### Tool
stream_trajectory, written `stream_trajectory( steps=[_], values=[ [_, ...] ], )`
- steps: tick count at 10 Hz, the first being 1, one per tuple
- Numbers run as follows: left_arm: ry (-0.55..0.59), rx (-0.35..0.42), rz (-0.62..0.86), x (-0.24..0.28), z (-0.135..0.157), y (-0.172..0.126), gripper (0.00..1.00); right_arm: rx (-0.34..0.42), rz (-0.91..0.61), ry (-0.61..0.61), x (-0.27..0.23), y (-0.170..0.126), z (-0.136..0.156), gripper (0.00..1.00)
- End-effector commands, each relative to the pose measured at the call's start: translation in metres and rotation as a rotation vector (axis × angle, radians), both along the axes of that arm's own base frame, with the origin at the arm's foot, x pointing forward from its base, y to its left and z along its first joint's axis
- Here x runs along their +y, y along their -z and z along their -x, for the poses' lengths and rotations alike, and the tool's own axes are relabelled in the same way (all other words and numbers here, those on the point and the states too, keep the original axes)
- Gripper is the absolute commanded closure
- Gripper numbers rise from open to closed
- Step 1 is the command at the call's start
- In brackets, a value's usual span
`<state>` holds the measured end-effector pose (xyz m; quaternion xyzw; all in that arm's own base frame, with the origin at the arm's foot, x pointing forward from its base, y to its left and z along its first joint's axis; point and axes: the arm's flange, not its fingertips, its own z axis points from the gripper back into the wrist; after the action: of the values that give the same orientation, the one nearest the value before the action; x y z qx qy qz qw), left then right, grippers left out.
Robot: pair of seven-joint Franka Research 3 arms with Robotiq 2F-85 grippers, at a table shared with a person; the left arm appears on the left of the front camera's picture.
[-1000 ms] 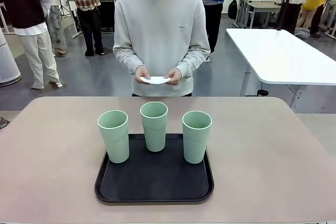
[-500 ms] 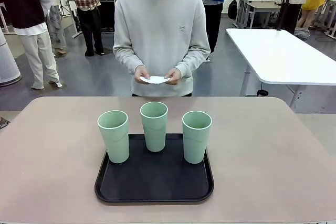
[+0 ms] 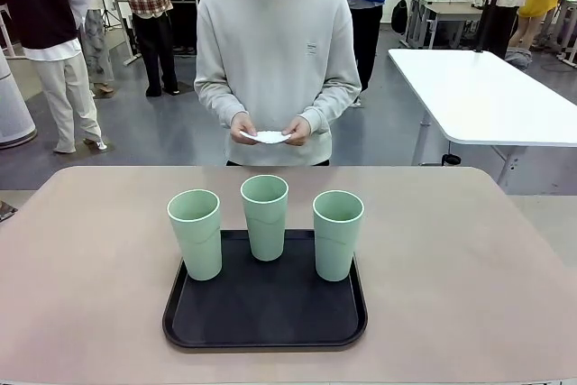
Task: Place coasters on the table and set cups on them.
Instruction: Pick up one Reusable plastic cup and place it on a coaster set by the human.
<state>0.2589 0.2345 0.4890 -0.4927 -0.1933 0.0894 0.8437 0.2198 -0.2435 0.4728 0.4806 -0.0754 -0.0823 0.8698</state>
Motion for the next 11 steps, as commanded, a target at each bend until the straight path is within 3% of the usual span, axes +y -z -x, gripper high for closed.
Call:
stream_trajectory(
  steps=[1,11],
  values=[
    [0.005,0.003,0.011,-0.0010,-0.0006,0.0010,0.00,0.000,-0.008,0.006,-0.0013,0.0022,-0.0001,0.00],
    [0.005,0.003,0.011,-0.0010,-0.0006,0.0010,0.00,0.000,-0.008,0.006,-0.0013,0.0022,-0.0001,0.00]
  ],
)
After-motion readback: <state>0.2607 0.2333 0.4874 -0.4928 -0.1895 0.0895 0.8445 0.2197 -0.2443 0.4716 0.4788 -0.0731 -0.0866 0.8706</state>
